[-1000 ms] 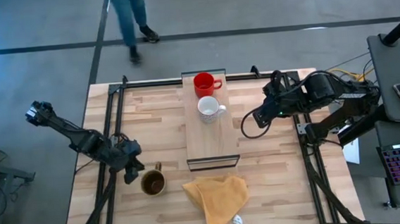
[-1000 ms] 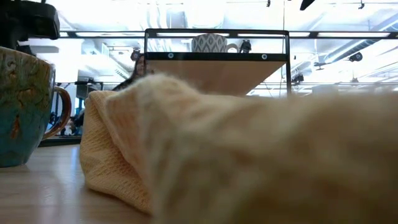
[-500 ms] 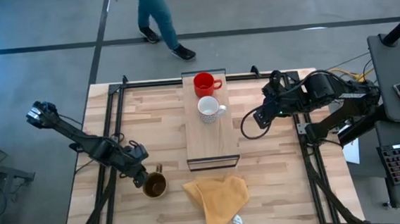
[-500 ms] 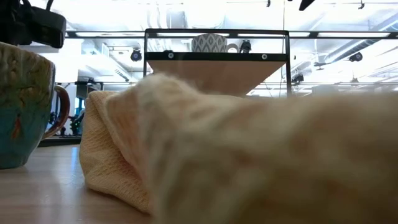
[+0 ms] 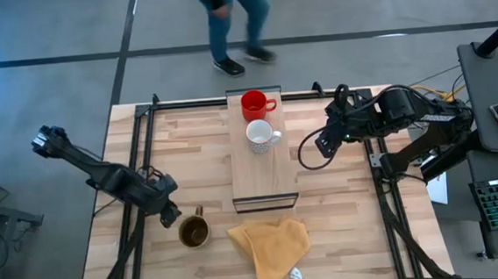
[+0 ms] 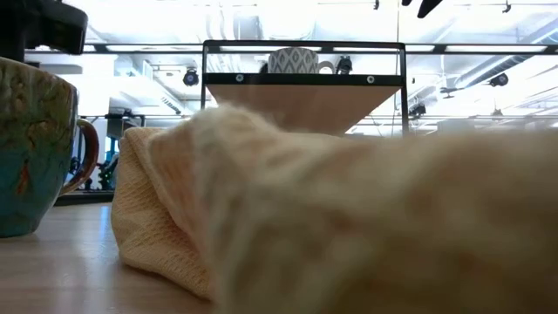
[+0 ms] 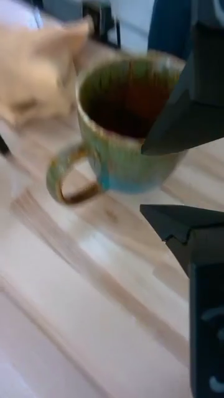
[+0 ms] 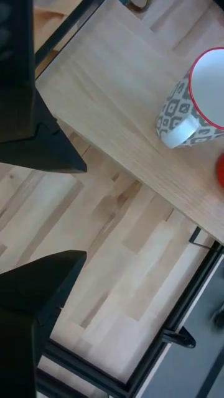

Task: Stack small to large cups/mugs on shelf
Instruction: Put the brown mug on the shelf

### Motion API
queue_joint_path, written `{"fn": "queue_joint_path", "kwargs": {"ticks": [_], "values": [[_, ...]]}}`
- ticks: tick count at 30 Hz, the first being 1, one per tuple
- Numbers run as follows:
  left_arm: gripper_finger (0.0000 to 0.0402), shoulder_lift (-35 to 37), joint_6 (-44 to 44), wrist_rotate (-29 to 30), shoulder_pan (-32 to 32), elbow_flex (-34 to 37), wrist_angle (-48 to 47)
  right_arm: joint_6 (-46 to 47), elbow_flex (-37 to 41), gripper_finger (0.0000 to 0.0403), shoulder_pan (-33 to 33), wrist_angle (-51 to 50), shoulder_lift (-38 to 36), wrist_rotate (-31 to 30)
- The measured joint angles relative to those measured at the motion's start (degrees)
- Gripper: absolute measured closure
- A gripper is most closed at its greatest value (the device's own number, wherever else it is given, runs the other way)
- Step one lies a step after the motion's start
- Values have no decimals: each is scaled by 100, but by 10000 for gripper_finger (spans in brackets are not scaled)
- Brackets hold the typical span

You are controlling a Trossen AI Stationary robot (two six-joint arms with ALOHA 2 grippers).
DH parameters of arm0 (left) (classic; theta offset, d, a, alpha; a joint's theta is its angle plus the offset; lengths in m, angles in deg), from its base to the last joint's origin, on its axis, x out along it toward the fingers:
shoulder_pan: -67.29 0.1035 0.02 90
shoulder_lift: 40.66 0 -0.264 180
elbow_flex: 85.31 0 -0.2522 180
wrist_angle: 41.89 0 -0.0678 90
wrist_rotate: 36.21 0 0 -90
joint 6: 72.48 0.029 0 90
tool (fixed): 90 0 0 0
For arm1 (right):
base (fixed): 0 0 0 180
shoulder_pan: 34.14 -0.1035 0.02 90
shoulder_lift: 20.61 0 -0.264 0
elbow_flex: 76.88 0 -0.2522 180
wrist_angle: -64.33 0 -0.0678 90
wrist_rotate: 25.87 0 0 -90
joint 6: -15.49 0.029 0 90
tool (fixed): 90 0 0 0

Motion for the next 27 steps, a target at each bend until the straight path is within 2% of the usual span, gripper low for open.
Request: {"fn": "queue_joint_path", "kwargs": {"ticks": [7, 13, 19, 27], "values": [[276, 151, -98, -147, -4, -269, 209, -20, 0, 195, 5, 0, 0, 0], [276, -536, -142, -701, -67, -245, 220, -20, 0, 195, 5, 0, 0, 0], [276, -1019, -99, -659, -125, -493, 293, -110, 0, 195, 2, 0, 0, 0], [276, -1391, -140, -660, -125, -489, 492, -175, 0, 195, 2, 0, 0, 0]]}}
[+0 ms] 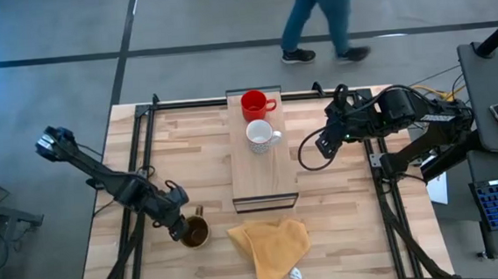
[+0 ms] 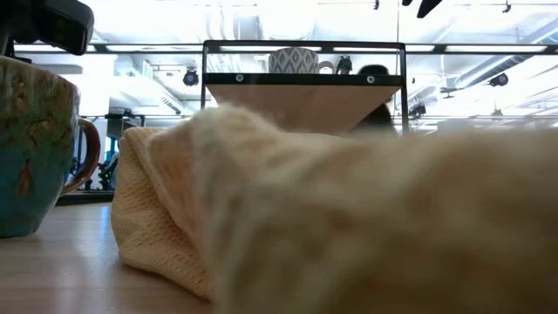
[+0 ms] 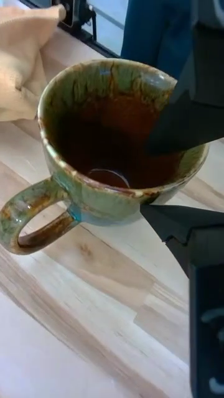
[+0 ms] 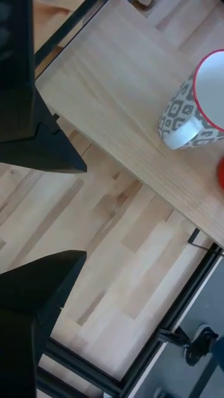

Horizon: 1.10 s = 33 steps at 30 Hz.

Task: Stack small to large cups/mugs on shelf
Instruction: Put the brown mug on the shelf

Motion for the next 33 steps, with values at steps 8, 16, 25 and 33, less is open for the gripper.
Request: {"fn": "queue_joint_path", "kwargs": {"ticks": [8, 16, 25, 33], "values": [[276, -627, -4, -40, 0, 1, 138, -79, 0, 195, 0, 0, 0, 2], [276, -1165, -3, -90, 0, -45, 293, -149, 0, 195, 0, 0, 0, 48], [331, -1295, 850, -82, 79, -77, 149, -234, 0, 195, 0, 0, 0, 48], [384, -1359, 2002, 59, 391, -69, 133, -233, 0, 195, 0, 0, 0, 48]]}}
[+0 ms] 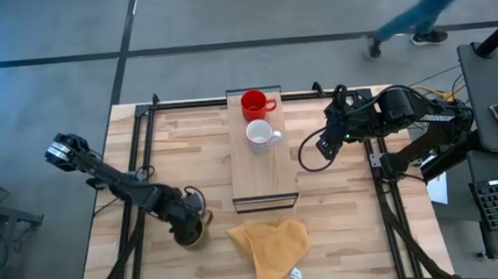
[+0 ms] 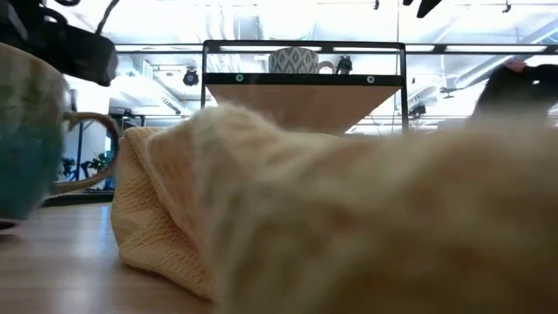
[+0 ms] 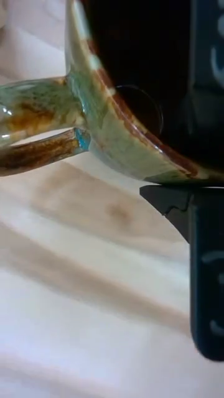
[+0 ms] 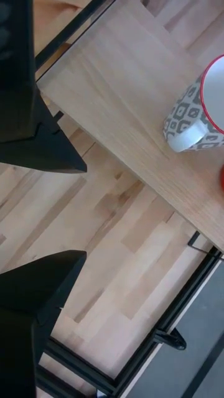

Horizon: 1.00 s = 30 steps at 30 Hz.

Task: Stack small to large cups/mugs on shelf
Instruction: Put the brown mug on the shelf

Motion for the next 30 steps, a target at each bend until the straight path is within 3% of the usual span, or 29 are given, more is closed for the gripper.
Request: {"fn": "queue_joint_path", "kwargs": {"ticks": [11, 18, 22, 26, 30], "values": [[387, 46, 2369, 89, 625, -173, -240, 33, 0, 195, 26, 0, 0, 0], [387, 46, 3374, 607, 648, -176, -254, 91, 0, 195, 24, 0, 0, 0], [387, 48, 4462, 868, 647, -195, -203, 103, 0, 195, 24, 0, 0, 0], [387, 48, 5491, 593, 661, -225, -199, 257, 0, 195, 24, 0, 0, 1], [387, 48, 5978, 241, 663, -197, -190, 422, 0, 195, 26, 0, 0, 140]]}}
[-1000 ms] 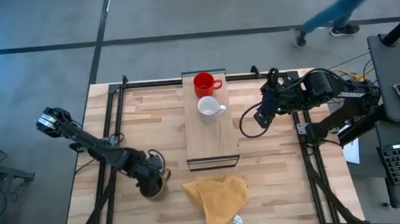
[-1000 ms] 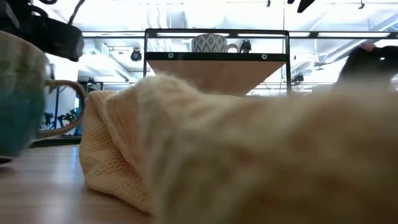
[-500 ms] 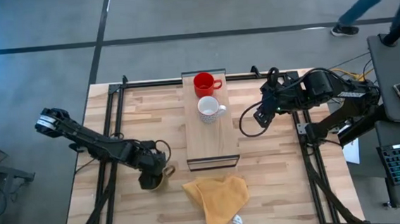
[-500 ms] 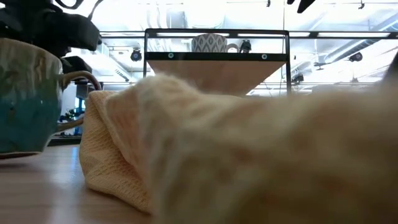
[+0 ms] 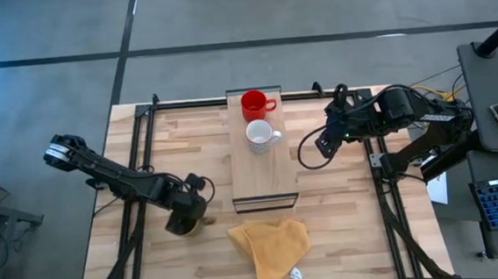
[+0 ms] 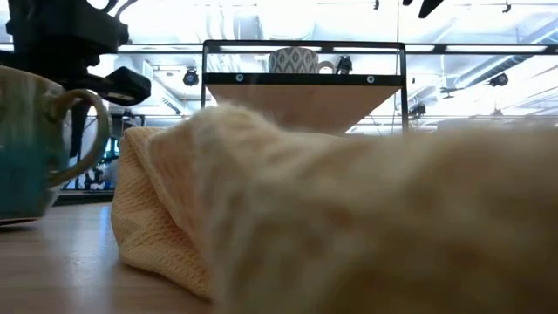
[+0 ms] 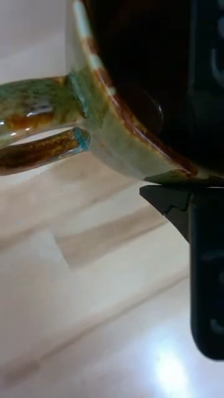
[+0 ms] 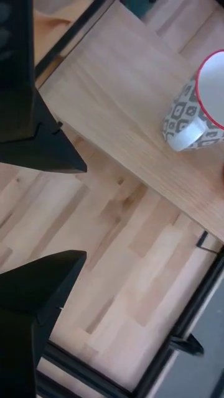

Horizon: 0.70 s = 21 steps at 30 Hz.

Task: Stack small to large cups/mugs on shelf
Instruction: Put the brown mug on the shelf

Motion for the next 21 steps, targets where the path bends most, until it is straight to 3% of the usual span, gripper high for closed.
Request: {"fn": "queue_joint_path", "kwargs": {"ticks": [15, 21], "values": [[336, 0, -185, -90, 2, 15, -132, 144, 0, 195, -2, 0, 0, 28], [316, 74, -192, 339, 17, -132, -224, 182, 0, 195, -2, 0, 0, 26]]}}
